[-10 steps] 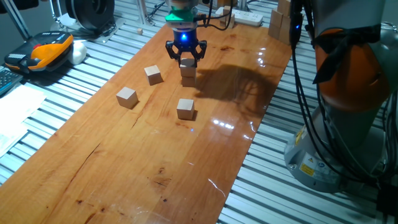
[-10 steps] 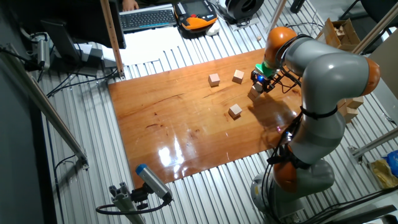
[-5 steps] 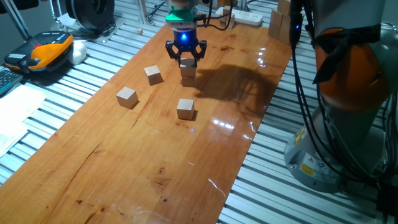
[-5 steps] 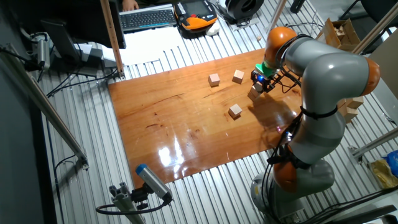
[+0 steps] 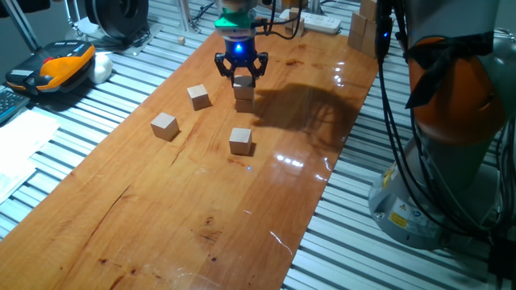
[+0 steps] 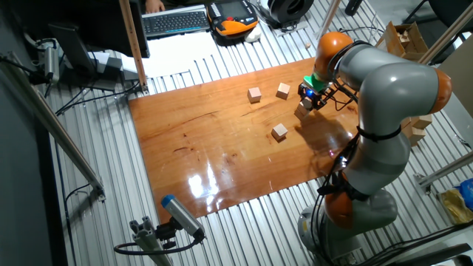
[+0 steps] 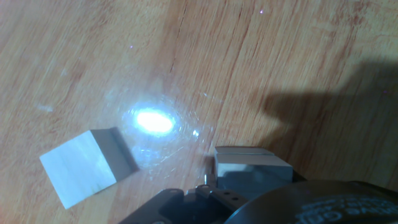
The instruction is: Stack the blocks in a vertical line of five
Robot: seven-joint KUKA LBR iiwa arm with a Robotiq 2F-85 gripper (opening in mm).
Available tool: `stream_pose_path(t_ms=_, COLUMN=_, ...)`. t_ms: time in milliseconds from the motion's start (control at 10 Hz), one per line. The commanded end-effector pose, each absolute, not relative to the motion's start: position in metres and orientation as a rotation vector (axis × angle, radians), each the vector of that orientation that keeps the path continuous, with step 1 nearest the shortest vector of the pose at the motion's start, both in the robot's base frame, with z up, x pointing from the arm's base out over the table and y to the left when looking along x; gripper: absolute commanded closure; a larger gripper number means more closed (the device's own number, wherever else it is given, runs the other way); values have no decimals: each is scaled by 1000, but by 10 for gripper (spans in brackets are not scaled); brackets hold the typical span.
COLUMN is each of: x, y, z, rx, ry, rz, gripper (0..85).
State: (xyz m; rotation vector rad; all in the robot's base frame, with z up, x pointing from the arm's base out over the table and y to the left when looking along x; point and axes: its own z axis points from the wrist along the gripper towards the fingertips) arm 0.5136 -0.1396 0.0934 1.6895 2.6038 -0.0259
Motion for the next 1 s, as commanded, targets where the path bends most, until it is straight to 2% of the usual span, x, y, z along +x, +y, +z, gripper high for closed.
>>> stream_pose_path(t_ms=0, x=514, y=-140, z=93, rx=1692, ry=2602, rz=-26, gripper=850)
stream_pose_path(t_ms=900, x=514, y=-139, z=93, rx=1706, ry=2589, rz=-41, gripper=850)
